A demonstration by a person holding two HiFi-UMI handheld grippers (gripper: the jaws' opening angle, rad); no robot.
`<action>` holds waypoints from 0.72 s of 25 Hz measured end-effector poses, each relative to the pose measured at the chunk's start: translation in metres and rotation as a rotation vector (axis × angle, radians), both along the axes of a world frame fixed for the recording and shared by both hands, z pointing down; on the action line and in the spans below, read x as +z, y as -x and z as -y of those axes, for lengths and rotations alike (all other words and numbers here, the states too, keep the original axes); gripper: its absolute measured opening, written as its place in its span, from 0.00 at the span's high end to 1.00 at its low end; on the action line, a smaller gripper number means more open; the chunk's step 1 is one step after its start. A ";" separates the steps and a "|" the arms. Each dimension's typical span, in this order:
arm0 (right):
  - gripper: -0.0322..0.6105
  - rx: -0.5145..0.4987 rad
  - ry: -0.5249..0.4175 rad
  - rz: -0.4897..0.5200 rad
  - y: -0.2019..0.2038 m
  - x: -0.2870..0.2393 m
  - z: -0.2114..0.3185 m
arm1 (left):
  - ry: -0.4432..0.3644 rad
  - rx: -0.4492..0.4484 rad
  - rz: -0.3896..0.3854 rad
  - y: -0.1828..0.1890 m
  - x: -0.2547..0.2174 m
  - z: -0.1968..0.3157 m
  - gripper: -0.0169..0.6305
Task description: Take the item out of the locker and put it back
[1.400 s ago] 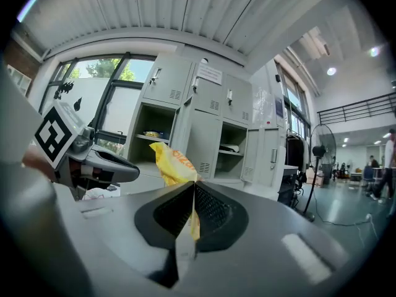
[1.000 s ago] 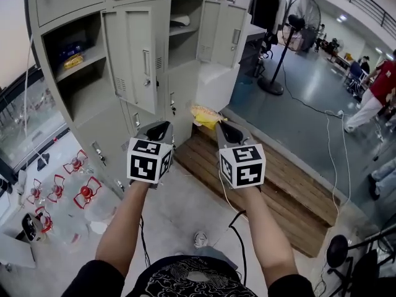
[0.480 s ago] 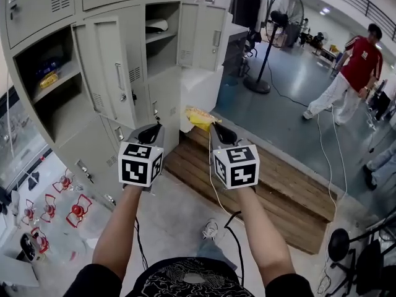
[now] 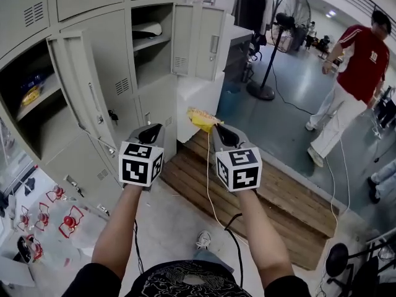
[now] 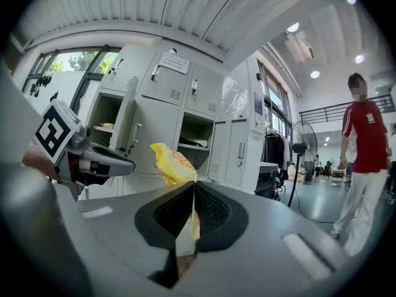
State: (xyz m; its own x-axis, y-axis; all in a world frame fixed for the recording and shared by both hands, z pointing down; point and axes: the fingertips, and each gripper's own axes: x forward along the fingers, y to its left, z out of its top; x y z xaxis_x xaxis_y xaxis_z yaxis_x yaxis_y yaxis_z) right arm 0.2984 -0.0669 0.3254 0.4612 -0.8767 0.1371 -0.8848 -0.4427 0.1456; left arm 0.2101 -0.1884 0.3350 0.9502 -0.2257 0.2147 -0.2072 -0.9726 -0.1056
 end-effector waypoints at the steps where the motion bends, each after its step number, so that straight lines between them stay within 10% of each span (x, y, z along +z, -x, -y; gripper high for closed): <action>1: 0.91 -0.006 0.002 0.002 -0.011 0.000 0.003 | 0.001 -0.008 0.000 -0.010 0.000 0.003 0.97; 18: 0.91 -0.114 -0.001 0.041 -0.169 0.000 0.038 | -0.006 -0.143 0.050 -0.141 0.000 0.034 0.97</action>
State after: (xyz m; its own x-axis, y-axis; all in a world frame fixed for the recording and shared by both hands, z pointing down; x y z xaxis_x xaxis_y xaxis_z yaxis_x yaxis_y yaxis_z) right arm 0.4677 -0.1052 0.3256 0.3526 -0.9233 0.1524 -0.9345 -0.3391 0.1078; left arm 0.3511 -0.2224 0.3346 0.8965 -0.3594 0.2590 -0.3379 -0.9328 -0.1249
